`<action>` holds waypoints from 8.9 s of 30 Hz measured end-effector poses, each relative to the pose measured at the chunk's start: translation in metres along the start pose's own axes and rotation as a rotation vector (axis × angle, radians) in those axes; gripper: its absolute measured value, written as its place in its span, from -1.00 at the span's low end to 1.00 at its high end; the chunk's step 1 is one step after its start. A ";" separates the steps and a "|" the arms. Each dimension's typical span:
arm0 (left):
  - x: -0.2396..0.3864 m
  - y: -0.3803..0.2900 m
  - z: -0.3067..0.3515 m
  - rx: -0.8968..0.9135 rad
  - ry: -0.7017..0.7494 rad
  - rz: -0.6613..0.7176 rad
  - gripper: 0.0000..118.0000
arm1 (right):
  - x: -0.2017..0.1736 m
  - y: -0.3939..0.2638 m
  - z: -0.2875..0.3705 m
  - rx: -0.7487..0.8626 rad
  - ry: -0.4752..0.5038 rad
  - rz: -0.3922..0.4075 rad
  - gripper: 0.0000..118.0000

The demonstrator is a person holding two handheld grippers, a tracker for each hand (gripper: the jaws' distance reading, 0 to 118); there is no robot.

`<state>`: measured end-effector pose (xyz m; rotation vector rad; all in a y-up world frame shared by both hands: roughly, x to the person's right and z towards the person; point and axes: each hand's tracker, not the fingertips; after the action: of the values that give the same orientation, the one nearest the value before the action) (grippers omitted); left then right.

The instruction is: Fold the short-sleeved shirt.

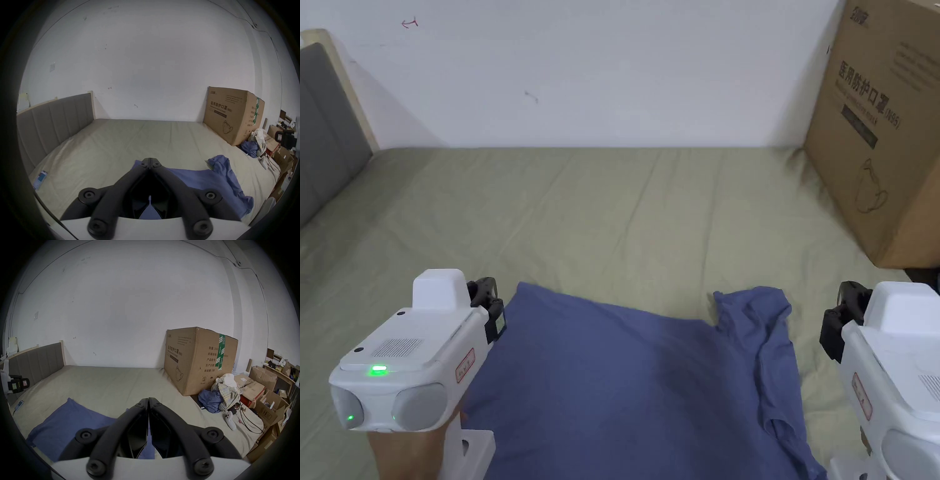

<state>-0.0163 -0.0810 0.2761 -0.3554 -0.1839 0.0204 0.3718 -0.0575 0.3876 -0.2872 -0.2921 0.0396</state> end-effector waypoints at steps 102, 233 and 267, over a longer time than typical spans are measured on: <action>-0.101 0.346 -0.099 0.240 0.169 -0.004 -0.99 | 0.004 0.338 -0.211 0.315 0.234 0.018 -0.97; -0.138 -0.193 0.030 -0.627 0.127 0.150 -0.93 | -0.023 -0.063 0.041 -0.184 0.074 -0.002 -1.00; -0.130 -0.118 0.021 -0.396 0.142 0.129 -0.94 | -0.013 -0.120 -0.022 -0.378 0.108 -0.030 -0.97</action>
<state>-0.1493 -0.1912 0.3134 -0.7612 -0.0226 0.0861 0.3653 -0.1797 0.3974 -0.6583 -0.1953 -0.0614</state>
